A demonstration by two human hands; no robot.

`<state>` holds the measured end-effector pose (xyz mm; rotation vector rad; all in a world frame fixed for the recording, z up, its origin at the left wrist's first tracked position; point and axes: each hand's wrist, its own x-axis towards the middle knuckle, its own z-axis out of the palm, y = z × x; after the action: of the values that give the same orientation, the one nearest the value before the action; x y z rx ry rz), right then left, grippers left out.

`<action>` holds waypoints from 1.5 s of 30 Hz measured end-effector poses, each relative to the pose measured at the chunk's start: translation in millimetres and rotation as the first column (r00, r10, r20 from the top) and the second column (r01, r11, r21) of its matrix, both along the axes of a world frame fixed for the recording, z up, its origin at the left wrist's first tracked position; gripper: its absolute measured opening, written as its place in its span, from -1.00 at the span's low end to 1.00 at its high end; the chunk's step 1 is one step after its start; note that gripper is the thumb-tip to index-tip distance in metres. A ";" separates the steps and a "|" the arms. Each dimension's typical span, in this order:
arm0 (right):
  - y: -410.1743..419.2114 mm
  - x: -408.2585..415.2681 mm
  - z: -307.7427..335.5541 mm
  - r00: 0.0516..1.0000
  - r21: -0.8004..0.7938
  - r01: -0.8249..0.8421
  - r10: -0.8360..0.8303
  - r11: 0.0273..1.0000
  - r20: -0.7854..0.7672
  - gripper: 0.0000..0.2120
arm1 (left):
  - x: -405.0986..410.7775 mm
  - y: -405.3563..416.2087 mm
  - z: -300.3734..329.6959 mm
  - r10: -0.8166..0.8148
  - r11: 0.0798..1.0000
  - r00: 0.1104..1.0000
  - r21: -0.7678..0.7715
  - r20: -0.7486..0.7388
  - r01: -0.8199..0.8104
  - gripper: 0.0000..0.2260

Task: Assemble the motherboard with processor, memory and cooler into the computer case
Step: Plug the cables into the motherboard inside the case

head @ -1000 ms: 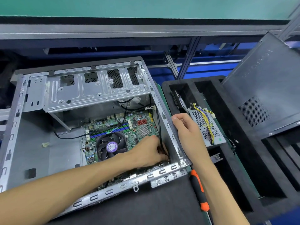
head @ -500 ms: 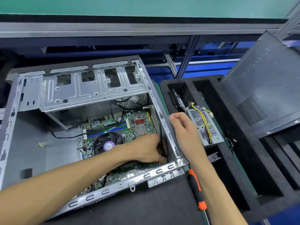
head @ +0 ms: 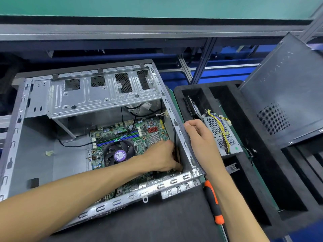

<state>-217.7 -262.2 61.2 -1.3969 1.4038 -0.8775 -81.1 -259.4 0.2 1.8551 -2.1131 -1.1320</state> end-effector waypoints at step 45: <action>-25.8 92.0 40.1 0.562 0.215 -0.621 0.619 0.754 -0.549 -0.69 | 164.7 5.1 41.2 0.124 0.990 0.925 0.019 0.358 -0.139 -0.43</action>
<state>-125.8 -287.9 101.3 -2.1015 1.1613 0.0611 83.6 -254.3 41.4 2.3360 -2.1035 -0.8716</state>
